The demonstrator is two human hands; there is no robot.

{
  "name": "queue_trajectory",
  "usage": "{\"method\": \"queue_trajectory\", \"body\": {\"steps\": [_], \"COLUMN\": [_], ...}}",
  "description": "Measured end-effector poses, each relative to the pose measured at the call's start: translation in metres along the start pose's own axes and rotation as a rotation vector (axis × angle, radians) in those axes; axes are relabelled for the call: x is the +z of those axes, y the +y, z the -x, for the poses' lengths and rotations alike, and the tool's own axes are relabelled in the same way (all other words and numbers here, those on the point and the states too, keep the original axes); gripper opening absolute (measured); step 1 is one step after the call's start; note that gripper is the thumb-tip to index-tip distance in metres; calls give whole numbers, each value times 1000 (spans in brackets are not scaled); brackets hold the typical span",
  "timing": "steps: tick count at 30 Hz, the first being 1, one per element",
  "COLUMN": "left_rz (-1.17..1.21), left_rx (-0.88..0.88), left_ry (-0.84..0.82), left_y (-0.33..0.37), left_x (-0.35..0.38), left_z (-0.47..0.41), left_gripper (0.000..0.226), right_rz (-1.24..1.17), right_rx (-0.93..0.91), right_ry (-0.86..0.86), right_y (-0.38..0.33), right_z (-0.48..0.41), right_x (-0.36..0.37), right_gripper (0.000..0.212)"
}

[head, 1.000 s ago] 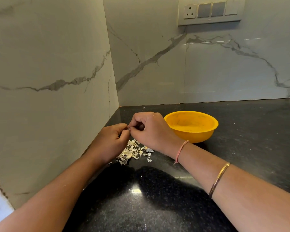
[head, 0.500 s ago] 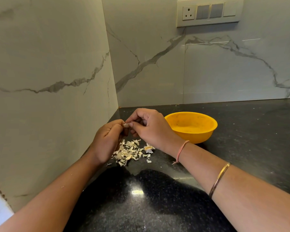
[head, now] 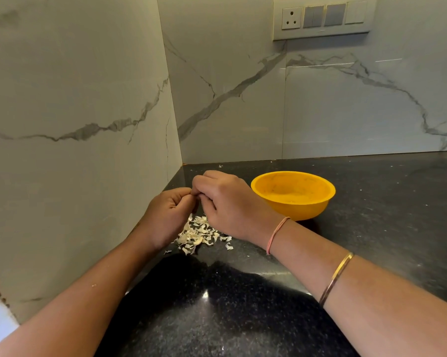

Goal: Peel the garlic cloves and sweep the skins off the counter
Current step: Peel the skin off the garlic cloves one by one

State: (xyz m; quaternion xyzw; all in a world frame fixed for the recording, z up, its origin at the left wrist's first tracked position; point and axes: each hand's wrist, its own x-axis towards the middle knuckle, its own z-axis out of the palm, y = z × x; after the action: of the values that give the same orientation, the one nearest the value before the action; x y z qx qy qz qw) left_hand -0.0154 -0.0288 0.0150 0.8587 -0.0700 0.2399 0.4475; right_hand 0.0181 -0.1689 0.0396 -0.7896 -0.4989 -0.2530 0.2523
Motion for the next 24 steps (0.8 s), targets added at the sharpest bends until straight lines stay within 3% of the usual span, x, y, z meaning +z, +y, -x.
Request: {"method": "queue_trajectory", "body": {"steps": [5,13,24], "left_rz": [157,261,244], "left_rx": [-114,-234,-254], "left_ry": [-22,-68,-92], "left_y": [1,10,14], "left_x": [3,8,7], "left_z": [-1,1,3], "left_gripper": [44,40,38], "right_rz": [29,28,-19], "right_rx": [-49,-55,-47], "right_ry": [-17,2,88], "right_y": [-2,-2,2], "right_z": [-1,0,1], "right_x": [-1,-2,4], "right_gripper": [9,7,6]}}
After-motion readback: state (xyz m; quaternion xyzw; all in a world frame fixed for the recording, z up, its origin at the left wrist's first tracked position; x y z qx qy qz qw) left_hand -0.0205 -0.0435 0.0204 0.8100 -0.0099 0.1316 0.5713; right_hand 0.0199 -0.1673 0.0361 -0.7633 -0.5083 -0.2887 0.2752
